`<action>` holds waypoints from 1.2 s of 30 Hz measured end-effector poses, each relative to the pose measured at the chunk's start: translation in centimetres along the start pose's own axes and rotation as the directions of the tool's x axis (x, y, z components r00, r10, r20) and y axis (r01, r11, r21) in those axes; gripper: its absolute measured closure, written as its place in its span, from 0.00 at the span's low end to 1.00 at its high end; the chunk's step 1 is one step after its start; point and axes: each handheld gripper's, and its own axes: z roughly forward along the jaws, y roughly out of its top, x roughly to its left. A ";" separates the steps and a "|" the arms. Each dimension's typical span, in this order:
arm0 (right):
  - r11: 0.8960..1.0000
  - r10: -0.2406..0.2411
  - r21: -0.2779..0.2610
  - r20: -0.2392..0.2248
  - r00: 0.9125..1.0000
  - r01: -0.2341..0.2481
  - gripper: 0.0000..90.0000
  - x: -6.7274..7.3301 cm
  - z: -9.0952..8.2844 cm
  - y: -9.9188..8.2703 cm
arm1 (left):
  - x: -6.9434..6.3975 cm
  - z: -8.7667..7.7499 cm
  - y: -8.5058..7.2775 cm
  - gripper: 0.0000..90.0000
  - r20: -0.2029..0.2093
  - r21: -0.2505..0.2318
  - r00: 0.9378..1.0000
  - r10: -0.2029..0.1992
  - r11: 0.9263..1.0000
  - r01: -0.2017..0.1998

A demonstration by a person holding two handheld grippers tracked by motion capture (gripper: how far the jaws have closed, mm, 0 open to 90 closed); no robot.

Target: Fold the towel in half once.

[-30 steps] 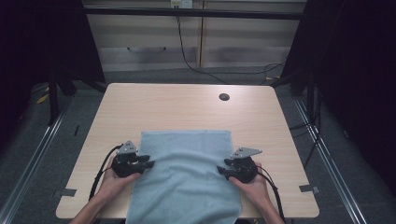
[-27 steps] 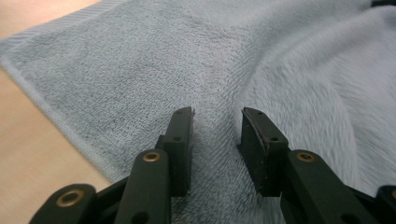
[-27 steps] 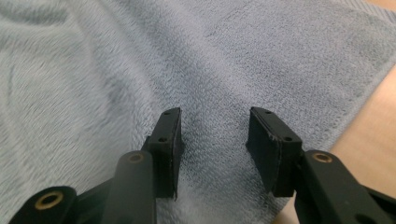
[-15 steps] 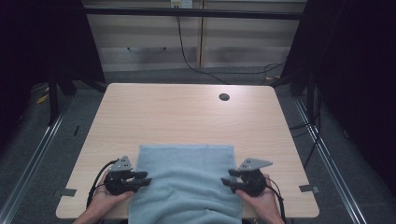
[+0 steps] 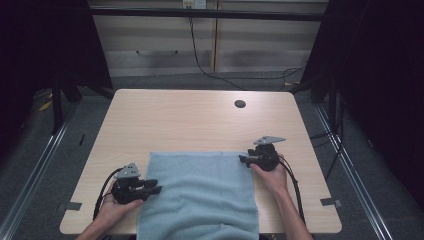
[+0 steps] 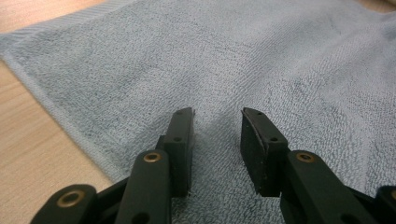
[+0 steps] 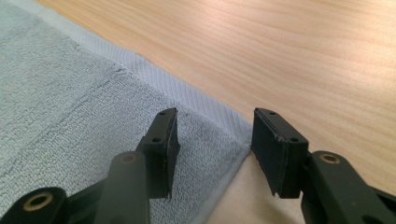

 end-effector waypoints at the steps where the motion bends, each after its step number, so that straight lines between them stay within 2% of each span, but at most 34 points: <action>1: 1.000 -0.003 0.002 -0.001 1.000 0.003 0.57 0.0 0.1 0.0 | 0.0 0.0 0.2 0.71 -0.003 0.015 1.000 0.009 1.000 -0.009; 3: 1.000 -0.020 -0.010 0.006 1.000 0.020 0.57 -0.1 0.2 -0.3 | -0.1 0.2 0.4 0.68 -0.005 0.022 1.000 -0.003 1.000 0.003; 5: 0.999 -0.032 -0.017 0.012 0.999 0.033 0.58 -0.1 0.3 -0.3 | -0.1 0.3 0.9 0.66 -0.012 0.034 1.000 0.002 0.999 -0.001; 6: 0.999 -0.042 -0.016 0.021 0.999 0.042 0.59 0.1 0.3 -0.3 | 0.0 0.3 1.1 0.65 -0.017 0.025 1.000 -0.001 1.000 0.001; 8: 0.998 -0.064 -0.013 0.019 0.998 0.064 0.71 0.4 0.3 -0.3 | 0.5 0.2 1.8 0.63 -0.029 0.010 1.000 -0.001 1.000 0.001; 9: 0.997 -0.073 -0.011 0.009 0.997 0.073 0.77 0.5 0.3 -0.3 | 0.9 0.0 2.1 0.62 -0.042 -0.004 0.999 -0.009 1.000 0.009; 10: 0.997 -0.072 -0.010 0.003 0.997 0.072 0.79 0.6 0.3 -0.3 | 1.4 -0.2 2.5 0.62 -0.056 -0.029 0.998 -0.016 0.999 0.014; 13: 0.999 -0.040 -0.015 0.002 0.999 0.040 0.88 0.5 0.2 -0.4 | 3.3 -0.2 3.8 0.61 -0.086 -0.052 0.995 -0.050 0.998 0.045; 16: 0.999 -0.038 -0.006 -0.001 0.999 0.038 0.93 0.5 0.0 -0.4 | 5.5 0.5 4.7 0.59 -0.125 -0.040 0.988 -0.095 0.995 0.091; 18: 0.999 -0.049 -0.004 -0.003 0.999 0.049 0.94 0.5 0.0 -0.4 | 6.8 1.0 4.8 0.58 -0.163 -0.070 0.979 -0.123 0.991 0.113; 19: 0.999 -0.047 -0.001 -0.004 0.999 0.047 0.94 0.6 -0.1 -0.4 | 7.3 1.3 4.8 0.55 -0.167 -0.058 0.975 -0.147 0.989 0.139; 20: 0.999 -0.048 -0.003 -0.006 0.999 0.048 0.94 0.5 -0.1 -0.5 | 7.7 1.5 4.9 0.51 -0.175 -0.060 0.972 -0.155 0.987 0.147; 21: 0.999 -0.034 -0.003 -0.008 0.999 0.034 0.94 0.6 -0.2 -0.6 | 8.0 1.6 4.8 0.50 -0.186 -0.073 0.969 -0.161 0.986 0.149; 22: 0.999 -0.039 -0.015 -0.012 0.999 0.039 0.94 0.4 -0.2 -0.7 | 8.3 1.7 4.8 0.50 -0.181 -0.089 0.968 -0.171 0.984 0.157; 25: 0.999 -0.028 -0.028 -0.018 0.999 0.027 0.94 0.3 -0.2 -0.9 | 8.2 2.2 4.6 0.50 -0.193 -0.062 0.970 -0.145 0.989 0.135; 27: 0.999 -0.025 -0.027 -0.013 1.000 0.024 0.94 0.4 -0.3 -0.9 | 8.1 2.6 4.6 0.50 -0.185 -0.051 0.975 -0.121 0.992 0.114; 30: 0.999 -0.027 -0.030 -0.010 1.000 0.027 0.94 0.5 -0.2 -0.9 | 7.9 2.9 4.6 0.53 -0.193 -0.041 0.976 -0.100 0.995 0.094; 32: 0.999 -0.023 -0.029 -0.009 1.000 0.023 0.94 0.5 -0.2 -0.9 | 7.6 3.1 4.6 0.55 -0.214 -0.029 0.975 -0.059 0.998 0.054; 33: 0.999 -0.021 -0.029 -0.011 1.000 0.021 0.94 0.5 -0.2 -0.9 | 7.6 3.1 4.6 0.57 -0.223 -0.016 0.974 -0.024 1.000 0.021; 36: 0.999 -0.019 -0.029 -0.007 1.000 0.019 0.94 0.5 -0.2 -0.9 | 7.3 3.2 4.6 0.61 -0.228 -0.009 0.974 0.011 1.000 -0.013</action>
